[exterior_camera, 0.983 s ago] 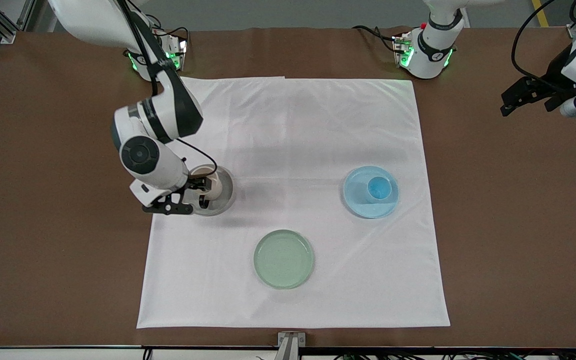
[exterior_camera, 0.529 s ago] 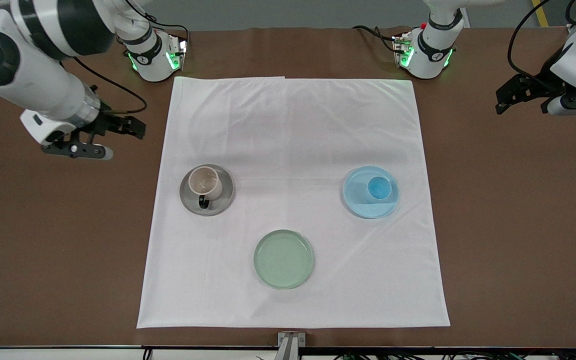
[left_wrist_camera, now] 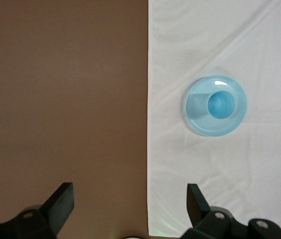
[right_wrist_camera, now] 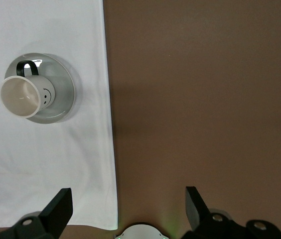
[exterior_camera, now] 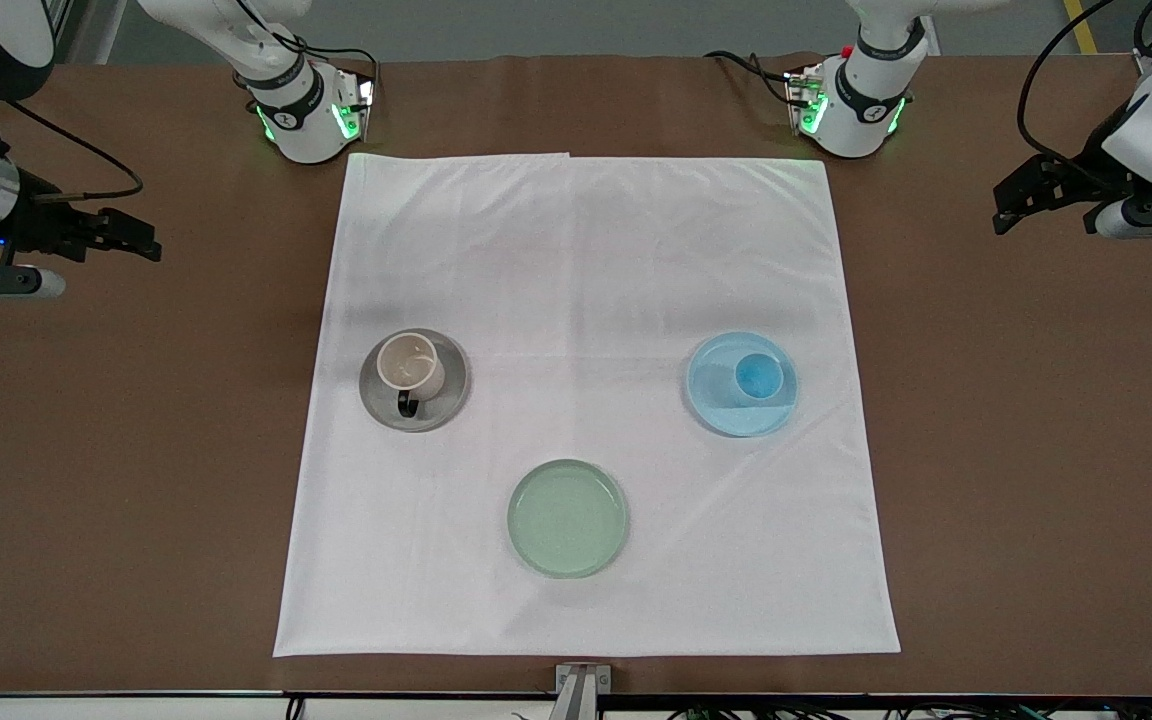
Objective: Place blue cup in blue plate and white mug in gray plate
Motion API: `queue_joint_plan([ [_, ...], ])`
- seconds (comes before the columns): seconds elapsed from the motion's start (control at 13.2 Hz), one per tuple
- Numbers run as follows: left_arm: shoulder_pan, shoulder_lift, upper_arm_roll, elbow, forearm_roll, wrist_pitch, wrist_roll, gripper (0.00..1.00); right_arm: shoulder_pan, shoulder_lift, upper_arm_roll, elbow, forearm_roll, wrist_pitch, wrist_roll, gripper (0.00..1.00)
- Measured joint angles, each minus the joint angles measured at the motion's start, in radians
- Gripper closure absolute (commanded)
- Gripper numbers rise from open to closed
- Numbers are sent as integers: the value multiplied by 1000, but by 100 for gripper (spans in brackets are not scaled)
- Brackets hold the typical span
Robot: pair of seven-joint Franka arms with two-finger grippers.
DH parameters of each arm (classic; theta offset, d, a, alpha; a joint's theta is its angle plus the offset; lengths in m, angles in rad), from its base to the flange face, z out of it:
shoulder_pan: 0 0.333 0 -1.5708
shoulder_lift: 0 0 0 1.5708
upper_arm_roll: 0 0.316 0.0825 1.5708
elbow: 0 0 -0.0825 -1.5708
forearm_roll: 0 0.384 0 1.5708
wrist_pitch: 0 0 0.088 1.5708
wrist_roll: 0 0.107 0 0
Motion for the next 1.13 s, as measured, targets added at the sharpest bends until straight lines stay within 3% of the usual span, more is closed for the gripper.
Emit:
queue_joint_plan([
  [0.23, 0, 6, 1, 8, 0, 0, -1, 0, -8, -1, 0, 29, -8, 14, -3, 0],
  [0.53, 3, 17, 2, 21, 0, 1, -5, 0, -11, 3, 1, 148, -35, 47, -3, 0],
  [1.13, 5, 27, 3, 33, 0, 1, -7, 0, -15, 108, 1, 329, -37, 63, -11, 0],
])
